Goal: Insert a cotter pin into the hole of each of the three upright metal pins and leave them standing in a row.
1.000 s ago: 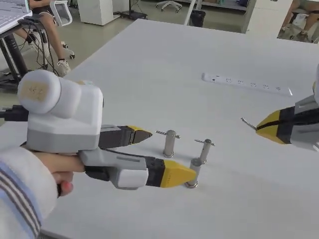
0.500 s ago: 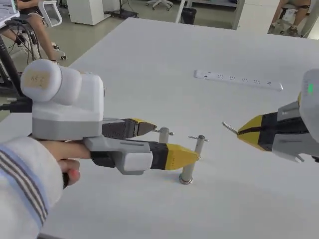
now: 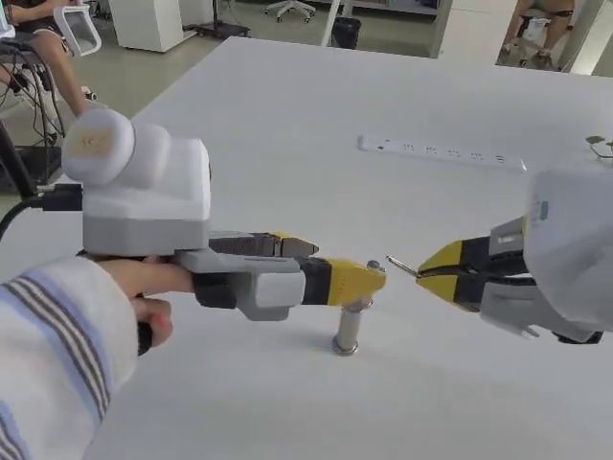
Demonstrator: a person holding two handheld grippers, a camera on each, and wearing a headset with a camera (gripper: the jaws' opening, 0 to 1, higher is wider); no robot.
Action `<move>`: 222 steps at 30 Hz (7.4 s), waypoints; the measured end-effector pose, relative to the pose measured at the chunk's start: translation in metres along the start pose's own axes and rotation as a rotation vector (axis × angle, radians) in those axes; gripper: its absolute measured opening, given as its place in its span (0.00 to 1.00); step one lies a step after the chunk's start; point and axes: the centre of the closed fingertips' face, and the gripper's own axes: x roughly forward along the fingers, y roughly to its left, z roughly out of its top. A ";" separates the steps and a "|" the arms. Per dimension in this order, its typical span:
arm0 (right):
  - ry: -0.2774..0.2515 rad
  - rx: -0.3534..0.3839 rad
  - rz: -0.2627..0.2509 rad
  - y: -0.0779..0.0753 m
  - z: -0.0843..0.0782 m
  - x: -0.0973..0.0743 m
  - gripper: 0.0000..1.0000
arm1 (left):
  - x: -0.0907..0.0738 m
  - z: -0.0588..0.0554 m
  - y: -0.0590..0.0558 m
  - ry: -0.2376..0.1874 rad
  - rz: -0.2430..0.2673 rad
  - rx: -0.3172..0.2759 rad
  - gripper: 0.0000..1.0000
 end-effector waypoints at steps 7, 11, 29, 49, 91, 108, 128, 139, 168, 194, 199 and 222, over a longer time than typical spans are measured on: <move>-0.011 -0.013 -0.017 0.004 0.010 0.006 0.00 | 0.009 -0.001 -0.003 -0.002 -0.018 -0.057 0.42; -0.011 -0.031 -0.021 0.006 0.014 0.008 0.00 | 0.011 -0.005 -0.008 0.013 -0.041 -0.076 0.34; -0.014 -0.107 -0.005 0.011 0.025 0.010 0.00 | 0.013 -0.012 -0.014 0.051 -0.081 -0.135 0.00; -0.012 -0.144 0.008 0.015 0.030 0.012 0.00 | 0.011 -0.016 -0.012 0.074 -0.062 -0.166 0.00; -0.170 0.280 0.261 0.040 0.034 0.019 0.10 | -0.011 -0.017 -0.029 0.079 -0.144 0.339 0.00; -0.188 0.295 0.301 0.045 0.034 0.010 0.00 | -0.011 -0.028 -0.035 0.123 -0.192 0.525 0.00; -0.197 0.270 0.322 0.046 0.028 -0.001 0.00 | -0.006 -0.032 -0.026 0.172 -0.162 0.600 0.15; -0.148 0.272 0.281 0.037 0.005 0.002 0.00 | 0.000 -0.038 -0.006 0.204 -0.104 0.571 0.29; -0.002 0.255 0.255 0.030 -0.042 0.029 0.00 | 0.033 -0.052 0.022 0.305 -0.110 0.542 0.25; -0.011 0.247 0.272 0.028 -0.039 0.033 0.00 | 0.038 -0.055 0.027 0.330 -0.122 0.533 0.10; 0.000 0.235 0.275 0.029 -0.041 0.035 0.00 | 0.039 -0.055 0.027 0.329 -0.120 0.532 0.09; -0.001 0.237 0.284 0.031 -0.036 0.044 0.00 | 0.038 -0.055 0.026 0.329 -0.116 0.532 0.09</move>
